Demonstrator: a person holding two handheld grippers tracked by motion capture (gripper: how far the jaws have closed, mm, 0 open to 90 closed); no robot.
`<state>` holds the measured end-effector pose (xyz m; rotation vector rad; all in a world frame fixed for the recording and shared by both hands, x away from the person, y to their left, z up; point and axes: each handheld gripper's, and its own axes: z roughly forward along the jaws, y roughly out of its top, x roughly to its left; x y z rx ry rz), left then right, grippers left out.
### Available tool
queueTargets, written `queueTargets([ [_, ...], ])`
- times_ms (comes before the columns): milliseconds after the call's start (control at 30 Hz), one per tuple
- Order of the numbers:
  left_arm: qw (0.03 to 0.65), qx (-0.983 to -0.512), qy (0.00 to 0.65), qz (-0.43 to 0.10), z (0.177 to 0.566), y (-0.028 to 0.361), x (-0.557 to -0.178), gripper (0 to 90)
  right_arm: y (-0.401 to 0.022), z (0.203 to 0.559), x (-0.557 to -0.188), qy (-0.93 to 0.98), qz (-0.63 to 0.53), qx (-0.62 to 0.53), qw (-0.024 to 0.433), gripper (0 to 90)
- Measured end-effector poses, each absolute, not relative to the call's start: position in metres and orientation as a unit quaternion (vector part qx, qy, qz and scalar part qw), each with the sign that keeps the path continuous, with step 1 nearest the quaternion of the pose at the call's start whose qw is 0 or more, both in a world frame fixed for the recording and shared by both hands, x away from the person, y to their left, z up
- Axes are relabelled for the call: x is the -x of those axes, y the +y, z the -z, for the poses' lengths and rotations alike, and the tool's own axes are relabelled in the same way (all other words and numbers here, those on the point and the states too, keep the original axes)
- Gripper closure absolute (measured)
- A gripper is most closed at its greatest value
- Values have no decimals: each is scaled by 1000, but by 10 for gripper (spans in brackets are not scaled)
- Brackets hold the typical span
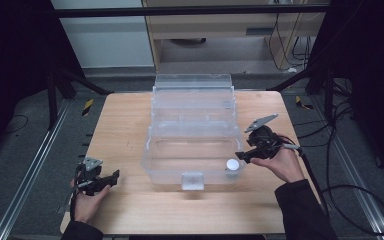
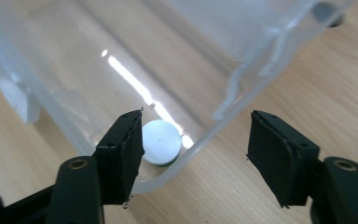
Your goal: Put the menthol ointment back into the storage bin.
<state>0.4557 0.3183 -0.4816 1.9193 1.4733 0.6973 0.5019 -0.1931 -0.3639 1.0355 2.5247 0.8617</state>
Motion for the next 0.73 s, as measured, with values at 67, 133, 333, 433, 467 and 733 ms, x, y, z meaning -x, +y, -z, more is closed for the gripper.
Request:
queueTargets([
  [67, 308, -725, 557, -264, 481, 319, -455, 294, -206, 365, -497, 848, -325, -388, 157, 309],
  [133, 309, -725, 557, -262, 481, 319, -455, 302, -217, 368, -493, 832, -336, -407, 169, 287],
  [333, 310, -728, 555, -257, 481, 318, -455, 351, -251, 388, -475, 772, -388, -461, 204, 232],
  [433, 311, -727, 556, -257, 480, 319, -455, 360, -269, 406, -468, 741, -406, -487, 221, 223],
  [467, 312, -726, 556, -258, 480, 319, -454, 364, -273, 411, -467, 737, -406, -491, 227, 222],
  [733, 310, -720, 559, -272, 480, 320, -454, 316, -294, 463, -464, 727, -370, -527, 238, 187],
])
